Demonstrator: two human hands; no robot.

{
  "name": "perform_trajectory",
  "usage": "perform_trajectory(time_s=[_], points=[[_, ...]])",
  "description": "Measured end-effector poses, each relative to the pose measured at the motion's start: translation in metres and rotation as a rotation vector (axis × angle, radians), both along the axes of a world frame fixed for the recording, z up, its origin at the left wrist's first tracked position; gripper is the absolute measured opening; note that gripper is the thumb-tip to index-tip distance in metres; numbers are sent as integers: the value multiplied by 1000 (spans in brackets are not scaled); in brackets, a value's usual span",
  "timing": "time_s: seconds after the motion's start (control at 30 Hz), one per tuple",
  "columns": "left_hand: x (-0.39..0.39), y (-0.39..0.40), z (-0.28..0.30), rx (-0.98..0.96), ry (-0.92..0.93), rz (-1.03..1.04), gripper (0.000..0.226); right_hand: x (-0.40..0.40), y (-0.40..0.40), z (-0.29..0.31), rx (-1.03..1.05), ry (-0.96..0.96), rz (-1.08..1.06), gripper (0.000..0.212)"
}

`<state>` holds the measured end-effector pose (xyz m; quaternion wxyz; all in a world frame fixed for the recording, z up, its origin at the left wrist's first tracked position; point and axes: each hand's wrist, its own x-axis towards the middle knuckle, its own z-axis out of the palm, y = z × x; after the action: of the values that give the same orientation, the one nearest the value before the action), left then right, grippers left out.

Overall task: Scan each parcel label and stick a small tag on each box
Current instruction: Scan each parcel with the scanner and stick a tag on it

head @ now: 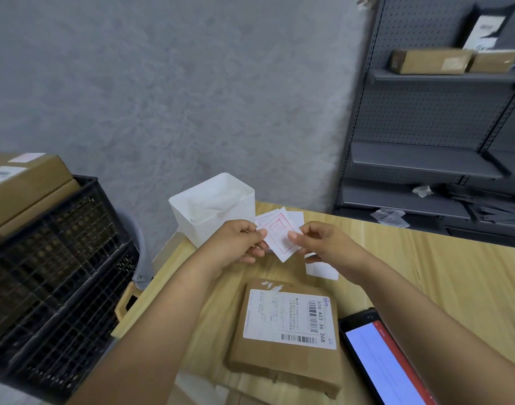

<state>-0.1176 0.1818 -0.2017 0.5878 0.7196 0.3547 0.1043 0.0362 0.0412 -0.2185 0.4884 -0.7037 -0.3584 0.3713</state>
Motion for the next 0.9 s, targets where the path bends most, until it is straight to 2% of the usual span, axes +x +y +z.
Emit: perform_trajectory(time_s=[0.13,0.23,0.37,0.47,0.6,0.73,0.9], points=[[-8,-5,2,-36,18,-20,21,-8,-12,0,26,-7,-43,15],[-16,-10,-2,34,70,-25,20,-17,-23,0,-5,-13,-18,18],[-22,-20,-5,110,48,-29,20,-32,-34,3,-9,-39,-40,22],[-24,-27,-3,129,4,-17,25,-42,-44,6,-22,-109,-53,23],[-25,-39,-7,171,42,-46,28,-55,-57,5,-112,-215,-96,32],[-27,-44,-18,367,185,-75,39,-69,-62,-1,-256,-392,-97,41],[-36,-45,-29,504,270,-74,35,-86,-54,-12,-358,-540,-64,42]])
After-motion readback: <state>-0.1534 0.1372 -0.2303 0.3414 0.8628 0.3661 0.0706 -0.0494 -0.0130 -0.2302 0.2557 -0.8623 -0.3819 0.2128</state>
